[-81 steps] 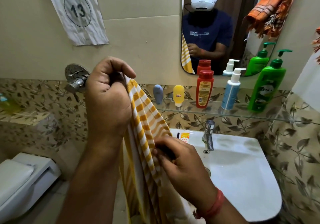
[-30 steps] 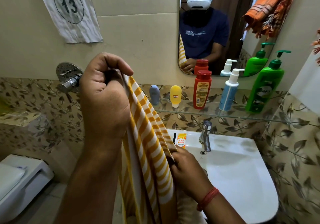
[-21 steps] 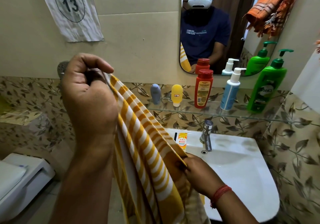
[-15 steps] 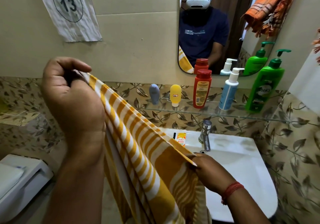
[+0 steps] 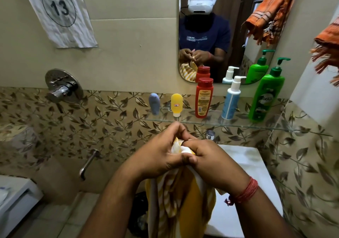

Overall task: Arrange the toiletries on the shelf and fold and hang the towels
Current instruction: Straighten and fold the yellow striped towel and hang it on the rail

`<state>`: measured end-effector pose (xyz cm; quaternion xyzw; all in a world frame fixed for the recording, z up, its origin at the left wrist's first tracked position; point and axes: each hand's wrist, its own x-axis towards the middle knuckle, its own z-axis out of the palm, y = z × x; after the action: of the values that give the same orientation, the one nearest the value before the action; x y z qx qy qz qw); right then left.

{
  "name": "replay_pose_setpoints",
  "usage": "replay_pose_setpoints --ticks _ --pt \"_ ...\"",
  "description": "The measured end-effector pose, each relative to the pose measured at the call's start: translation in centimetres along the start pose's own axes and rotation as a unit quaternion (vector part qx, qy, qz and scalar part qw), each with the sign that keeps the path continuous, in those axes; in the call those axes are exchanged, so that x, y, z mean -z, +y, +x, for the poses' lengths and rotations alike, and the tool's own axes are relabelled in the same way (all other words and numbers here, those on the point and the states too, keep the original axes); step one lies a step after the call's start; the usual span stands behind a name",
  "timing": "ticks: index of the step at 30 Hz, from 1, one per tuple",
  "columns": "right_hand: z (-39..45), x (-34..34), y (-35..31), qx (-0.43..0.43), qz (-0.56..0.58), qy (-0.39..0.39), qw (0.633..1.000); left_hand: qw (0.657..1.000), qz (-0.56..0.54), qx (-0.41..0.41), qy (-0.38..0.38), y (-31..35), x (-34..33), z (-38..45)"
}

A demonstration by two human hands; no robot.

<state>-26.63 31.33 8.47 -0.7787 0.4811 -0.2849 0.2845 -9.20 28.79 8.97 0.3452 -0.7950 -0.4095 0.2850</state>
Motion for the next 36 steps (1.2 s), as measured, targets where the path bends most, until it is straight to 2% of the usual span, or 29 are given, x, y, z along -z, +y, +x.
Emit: replay_pose_setpoints --ticks 4,8,13,16,22,25,32,36 --pt "-0.3 0.4 0.4 -0.004 -0.057 -0.022 0.998 1.0 0.012 -0.005 -0.015 0.3 0.3 0.2" --pt "-0.8 1.0 0.4 -0.006 -0.049 -0.055 0.997 0.998 0.055 -0.004 -0.039 0.0 0.4 0.4" --pt "-1.3 2.0 0.7 -0.009 -0.062 -0.118 0.991 0.996 0.037 -0.011 -0.075 -0.6 -0.1 0.4" --pt "-1.3 2.0 1.0 -0.009 -0.062 -0.143 0.988 0.994 0.081 -0.016 -0.078 -0.7 -0.3 0.6" --pt "-1.5 2.6 1.8 -0.016 -0.083 -0.128 0.988 0.989 0.125 -0.059 -0.056 -0.9 -0.6 1.0" --pt "-1.3 2.6 2.0 -0.006 -0.092 -0.118 0.989 0.992 0.099 -0.068 -0.047 -1.1 -0.8 1.3" --pt "-1.4 2.6 2.4 0.004 -0.09 -0.124 0.988 0.997 0.009 -0.01 -0.072 -2.0 -1.2 1.8" --pt "-1.2 2.4 2.8 -0.02 -0.04 -0.108 0.993 1.0 -0.025 -0.009 -0.008 -2.1 -1.2 2.2"
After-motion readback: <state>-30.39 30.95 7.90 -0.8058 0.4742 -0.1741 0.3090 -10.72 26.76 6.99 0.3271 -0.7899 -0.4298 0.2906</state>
